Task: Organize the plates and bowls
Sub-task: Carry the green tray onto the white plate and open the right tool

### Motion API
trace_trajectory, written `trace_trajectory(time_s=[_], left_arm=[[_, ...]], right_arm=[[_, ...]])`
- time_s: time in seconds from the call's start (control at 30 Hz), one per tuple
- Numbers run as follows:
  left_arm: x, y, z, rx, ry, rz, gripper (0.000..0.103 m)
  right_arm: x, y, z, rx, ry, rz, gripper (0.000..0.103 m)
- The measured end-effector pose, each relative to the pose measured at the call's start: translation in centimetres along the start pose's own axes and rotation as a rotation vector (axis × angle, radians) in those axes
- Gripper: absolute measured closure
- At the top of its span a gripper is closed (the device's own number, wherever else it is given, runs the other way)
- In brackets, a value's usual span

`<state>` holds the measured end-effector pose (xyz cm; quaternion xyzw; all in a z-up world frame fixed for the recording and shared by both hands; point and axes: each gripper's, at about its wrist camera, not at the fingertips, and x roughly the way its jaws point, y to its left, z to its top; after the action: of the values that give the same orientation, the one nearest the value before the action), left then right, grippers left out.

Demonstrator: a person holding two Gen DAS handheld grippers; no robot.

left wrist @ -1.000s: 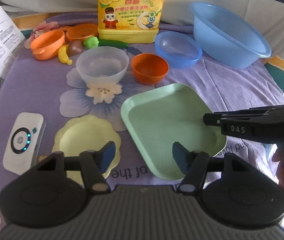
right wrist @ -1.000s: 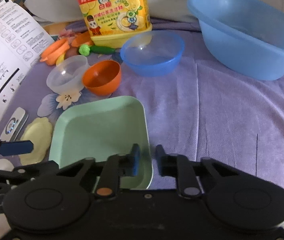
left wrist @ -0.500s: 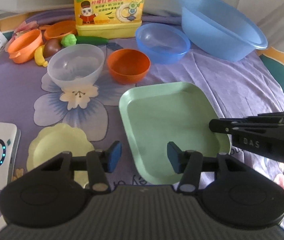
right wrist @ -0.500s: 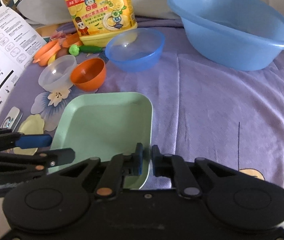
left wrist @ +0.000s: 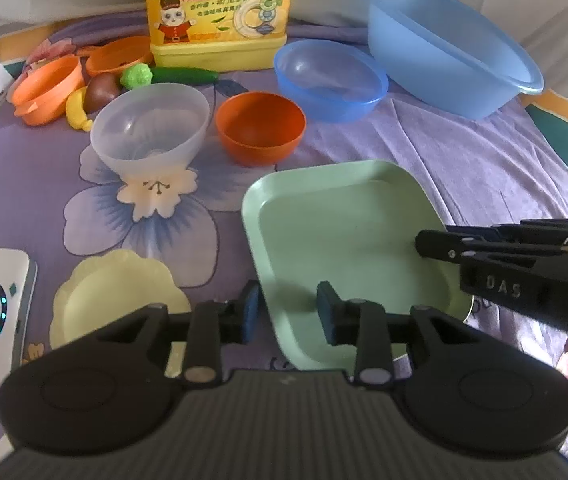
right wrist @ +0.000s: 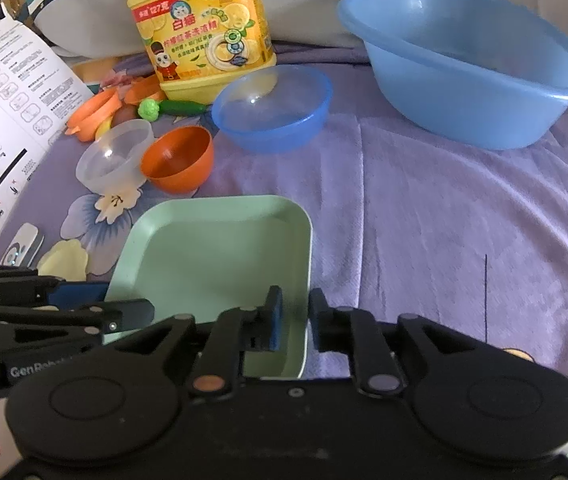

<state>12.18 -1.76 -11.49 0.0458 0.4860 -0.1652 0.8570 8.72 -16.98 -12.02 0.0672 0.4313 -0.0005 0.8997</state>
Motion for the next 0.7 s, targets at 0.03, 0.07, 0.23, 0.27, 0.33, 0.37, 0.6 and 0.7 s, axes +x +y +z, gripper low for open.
trace_trajectory(time_s=[0.03, 0.07, 0.23, 0.27, 0.33, 0.37, 0.6, 0.7], left_arm=[[0.0, -0.1, 0.0, 0.002, -0.002, 0.002, 0.071], [0.0, -0.2, 0.0, 0.006, -0.003, 0.003, 0.071], [-0.8, -0.1, -0.3, 0.006, -0.016, 0.026, 0.077], [-1.1, 0.0, -0.3, 0.005, -0.018, 0.025, 0.079], [-1.7, 0.0, -0.4, 0.003, -0.021, 0.024, 0.080], [-2.0, 0.0, -0.5, 0.005, -0.025, 0.026, 0.080], [-5.6, -0.5, -1.2, 0.028, -0.071, 0.047, 0.080], [-7.6, -0.1, -1.7, 0.028, -0.091, 0.048, 0.080]], right_arm=[[0.0, 0.3, -0.1, -0.009, -0.003, -0.003, 0.080], [0.0, 0.7, -0.1, -0.024, -0.007, -0.018, 0.079], [-0.7, 1.5, -0.4, -0.020, 0.007, -0.029, 0.077], [-1.0, 1.7, -0.5, -0.026, 0.005, -0.033, 0.077], [-1.8, 2.0, -0.7, -0.038, -0.001, -0.038, 0.077], [-2.2, 2.1, -0.8, -0.039, -0.002, -0.040, 0.077], [-5.5, 3.4, -1.0, -0.030, -0.003, -0.038, 0.077], [-7.1, 4.3, -1.3, -0.024, 0.002, -0.021, 0.077]])
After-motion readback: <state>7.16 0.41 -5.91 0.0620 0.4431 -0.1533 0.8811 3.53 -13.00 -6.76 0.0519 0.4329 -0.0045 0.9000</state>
